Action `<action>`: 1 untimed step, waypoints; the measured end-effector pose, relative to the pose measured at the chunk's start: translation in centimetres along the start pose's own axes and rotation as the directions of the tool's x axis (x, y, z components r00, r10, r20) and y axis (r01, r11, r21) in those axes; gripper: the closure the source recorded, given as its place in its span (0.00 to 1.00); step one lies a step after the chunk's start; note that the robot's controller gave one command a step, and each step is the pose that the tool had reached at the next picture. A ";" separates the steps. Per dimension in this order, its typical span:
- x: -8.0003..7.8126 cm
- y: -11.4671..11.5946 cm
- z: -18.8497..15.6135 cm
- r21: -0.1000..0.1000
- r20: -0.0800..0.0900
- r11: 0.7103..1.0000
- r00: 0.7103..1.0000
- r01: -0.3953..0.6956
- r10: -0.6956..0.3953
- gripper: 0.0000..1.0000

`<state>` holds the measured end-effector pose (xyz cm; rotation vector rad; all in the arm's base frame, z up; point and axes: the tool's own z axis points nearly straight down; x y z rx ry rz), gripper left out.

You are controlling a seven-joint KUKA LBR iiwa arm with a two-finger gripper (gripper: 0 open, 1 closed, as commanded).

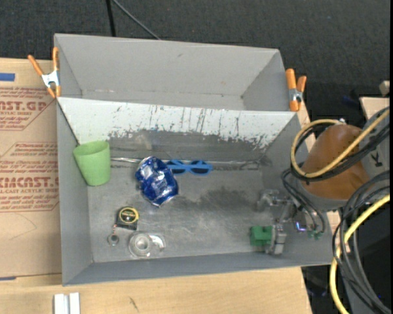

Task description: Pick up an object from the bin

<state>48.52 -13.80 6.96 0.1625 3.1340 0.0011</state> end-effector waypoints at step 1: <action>0.5 2.1 -0.1 0.001 0.003 0.999 0.999 0.042 -0.042 0.00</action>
Offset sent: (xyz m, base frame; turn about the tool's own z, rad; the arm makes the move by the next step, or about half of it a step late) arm -0.0052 0.0203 0.0004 -0.0400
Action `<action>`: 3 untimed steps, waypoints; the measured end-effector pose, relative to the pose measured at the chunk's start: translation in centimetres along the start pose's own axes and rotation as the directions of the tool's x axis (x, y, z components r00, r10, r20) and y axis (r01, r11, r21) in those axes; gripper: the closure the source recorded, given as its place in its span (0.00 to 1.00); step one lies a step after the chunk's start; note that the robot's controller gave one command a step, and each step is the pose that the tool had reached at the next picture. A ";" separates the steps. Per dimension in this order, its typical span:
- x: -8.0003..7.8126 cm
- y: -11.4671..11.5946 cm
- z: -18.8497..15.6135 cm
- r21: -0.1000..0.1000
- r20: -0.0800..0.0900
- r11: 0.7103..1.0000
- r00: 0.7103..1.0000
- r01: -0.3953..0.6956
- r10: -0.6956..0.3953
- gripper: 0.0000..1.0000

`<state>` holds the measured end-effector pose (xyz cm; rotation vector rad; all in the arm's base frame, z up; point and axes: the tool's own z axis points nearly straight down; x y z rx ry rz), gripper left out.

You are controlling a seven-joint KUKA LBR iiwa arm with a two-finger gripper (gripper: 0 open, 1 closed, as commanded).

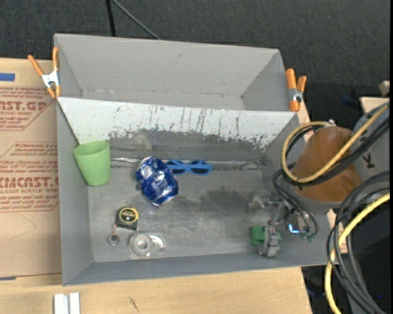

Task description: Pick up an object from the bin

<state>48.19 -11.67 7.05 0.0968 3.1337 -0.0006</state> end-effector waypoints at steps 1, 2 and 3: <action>0.2 0.0 0.1 0.000 -0.006 1.000 1.000 -0.001 0.001 1.00; 0.1 0.0 -0.6 0.000 -0.006 1.000 1.000 -0.001 0.001 1.00; 0.1 0.0 -2.8 0.000 -0.004 1.000 1.000 -0.001 0.001 1.00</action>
Offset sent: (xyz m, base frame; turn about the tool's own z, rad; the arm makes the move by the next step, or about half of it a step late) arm 0.0000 0.0000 0.0000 0.0000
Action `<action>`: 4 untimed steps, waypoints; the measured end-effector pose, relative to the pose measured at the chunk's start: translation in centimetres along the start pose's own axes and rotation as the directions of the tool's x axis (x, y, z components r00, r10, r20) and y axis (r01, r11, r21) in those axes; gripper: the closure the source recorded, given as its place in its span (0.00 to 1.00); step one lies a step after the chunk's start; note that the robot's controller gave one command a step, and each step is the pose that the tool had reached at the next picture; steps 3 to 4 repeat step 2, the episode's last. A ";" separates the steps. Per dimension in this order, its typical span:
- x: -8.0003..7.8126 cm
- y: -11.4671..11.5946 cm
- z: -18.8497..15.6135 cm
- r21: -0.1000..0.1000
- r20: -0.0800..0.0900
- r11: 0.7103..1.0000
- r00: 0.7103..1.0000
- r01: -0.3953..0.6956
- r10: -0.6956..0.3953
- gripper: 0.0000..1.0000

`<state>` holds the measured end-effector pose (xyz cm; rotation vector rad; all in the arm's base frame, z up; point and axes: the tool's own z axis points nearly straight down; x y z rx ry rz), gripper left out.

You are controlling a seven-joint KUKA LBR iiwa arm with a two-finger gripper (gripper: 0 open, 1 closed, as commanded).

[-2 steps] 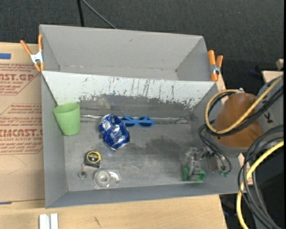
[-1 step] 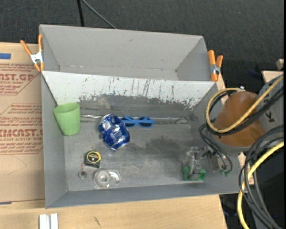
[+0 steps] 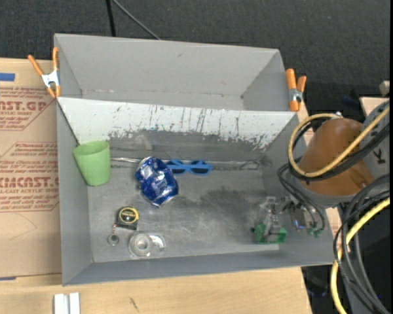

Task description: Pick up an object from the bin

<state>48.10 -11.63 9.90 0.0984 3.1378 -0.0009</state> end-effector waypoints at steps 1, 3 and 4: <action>-0.1 0.0 -1.3 0.000 0.000 1.000 1.000 0.000 0.000 1.00; -0.2 0.0 -7.0 0.001 0.004 1.000 1.000 0.001 -0.001 1.00; -0.2 0.0 -7.0 0.001 0.004 1.000 1.000 0.001 -0.001 1.00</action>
Offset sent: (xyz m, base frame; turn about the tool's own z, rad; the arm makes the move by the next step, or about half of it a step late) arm 0.0001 0.0001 0.0126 0.0000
